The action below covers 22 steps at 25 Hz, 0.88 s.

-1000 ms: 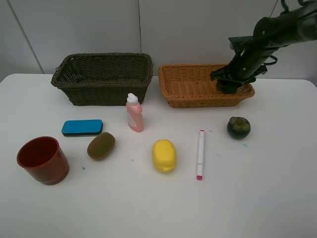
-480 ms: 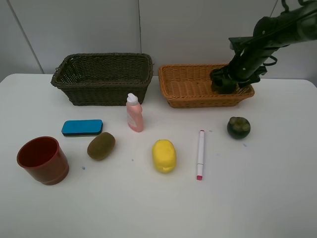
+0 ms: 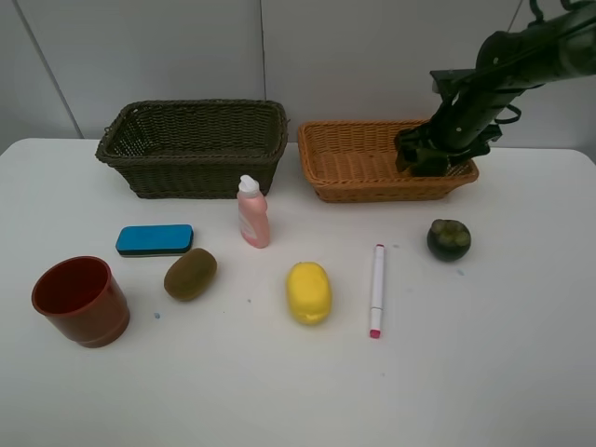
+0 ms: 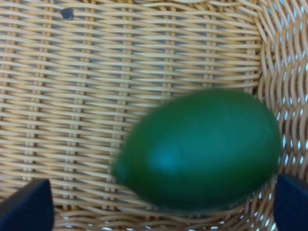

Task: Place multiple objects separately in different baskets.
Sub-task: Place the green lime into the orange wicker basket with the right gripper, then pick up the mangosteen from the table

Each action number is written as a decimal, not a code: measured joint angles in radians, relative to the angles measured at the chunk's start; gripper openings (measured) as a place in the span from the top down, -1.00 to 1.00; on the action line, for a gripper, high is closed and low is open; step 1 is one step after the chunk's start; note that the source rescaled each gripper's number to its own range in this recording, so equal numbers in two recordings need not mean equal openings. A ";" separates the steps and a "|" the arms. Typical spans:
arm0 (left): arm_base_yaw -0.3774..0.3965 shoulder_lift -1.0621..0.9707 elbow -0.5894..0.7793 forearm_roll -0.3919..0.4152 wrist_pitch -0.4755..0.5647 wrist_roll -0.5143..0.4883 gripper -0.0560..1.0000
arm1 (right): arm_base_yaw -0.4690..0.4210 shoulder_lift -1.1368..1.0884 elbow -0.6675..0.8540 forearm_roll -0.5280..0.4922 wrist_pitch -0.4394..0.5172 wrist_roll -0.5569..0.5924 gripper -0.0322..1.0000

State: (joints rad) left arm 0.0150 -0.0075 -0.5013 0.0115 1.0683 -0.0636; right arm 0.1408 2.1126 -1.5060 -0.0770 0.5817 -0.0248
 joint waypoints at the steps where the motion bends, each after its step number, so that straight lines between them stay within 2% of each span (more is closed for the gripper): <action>1: 0.000 0.000 0.000 0.000 0.000 0.000 -1.00 | 0.000 0.000 0.000 0.000 0.000 0.000 -1.00; 16: 0.000 0.000 0.000 0.000 0.000 0.000 -1.00 | 0.000 -0.064 0.000 0.000 0.005 0.000 -1.00; 22: 0.000 0.000 0.000 0.000 0.000 0.000 -1.00 | 0.001 -0.147 0.000 -0.001 0.094 0.000 -1.00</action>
State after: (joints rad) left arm 0.0150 -0.0075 -0.5013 0.0115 1.0683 -0.0636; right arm 0.1417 1.9659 -1.5060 -0.0780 0.6760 -0.0248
